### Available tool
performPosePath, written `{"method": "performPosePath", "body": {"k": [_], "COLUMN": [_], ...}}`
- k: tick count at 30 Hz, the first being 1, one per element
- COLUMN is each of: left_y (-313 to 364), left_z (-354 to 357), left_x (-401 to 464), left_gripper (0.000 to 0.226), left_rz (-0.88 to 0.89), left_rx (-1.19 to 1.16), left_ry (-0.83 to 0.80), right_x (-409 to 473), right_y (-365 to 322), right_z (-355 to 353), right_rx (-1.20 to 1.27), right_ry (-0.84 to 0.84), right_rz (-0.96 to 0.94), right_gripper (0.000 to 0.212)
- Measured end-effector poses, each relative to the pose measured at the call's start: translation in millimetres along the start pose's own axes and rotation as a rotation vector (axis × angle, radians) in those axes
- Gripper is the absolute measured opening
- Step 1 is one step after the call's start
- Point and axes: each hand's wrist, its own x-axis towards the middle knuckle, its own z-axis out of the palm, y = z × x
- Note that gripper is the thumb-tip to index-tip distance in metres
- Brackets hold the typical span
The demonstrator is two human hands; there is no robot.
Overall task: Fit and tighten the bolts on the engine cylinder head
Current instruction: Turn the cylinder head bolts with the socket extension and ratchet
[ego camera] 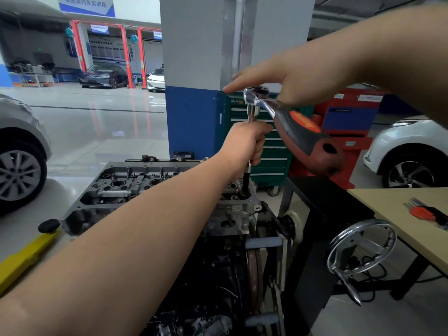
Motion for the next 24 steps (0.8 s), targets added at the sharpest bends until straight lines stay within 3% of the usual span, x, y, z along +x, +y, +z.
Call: {"method": "performPosePath", "body": {"k": [2,4,10,17,18,21,24], "left_y": [-3,-6,3,4,4,3,-2], "left_z": [-2,-1,0,2,2,6,16], "left_x": [0,-2,-9,-9,-10,-16,-22], "left_gripper": [0.024,0.027,0.055,0.049,0.042,0.035,0.038], "left_rz": [0.033,0.045,-0.053,-0.054,-0.041,0.056,0.137], "left_rx": [0.014,-0.016,-0.076,-0.062,-0.023,0.175,0.202], "left_ry": [-0.034,-0.019,-0.036,0.006,0.031,0.144,0.234], "right_x": [7,12,32,61,62,68,70], "right_y": [-8,-12,-31,-42,-43,-46,-50], "right_z": [1,0,-11,1,5,13,13], "right_rx": [-0.102,-0.127,-0.173,-0.393,-0.454,-0.654,-0.647], "right_ry": [-0.062,0.005,0.126,0.116,0.131,0.151,-0.008], "right_rz": [-0.046,-0.052,0.015,0.142,0.161,0.188,0.362], "right_gripper": [0.061,0.041,0.013,0.060,0.060,0.018,0.019]}}
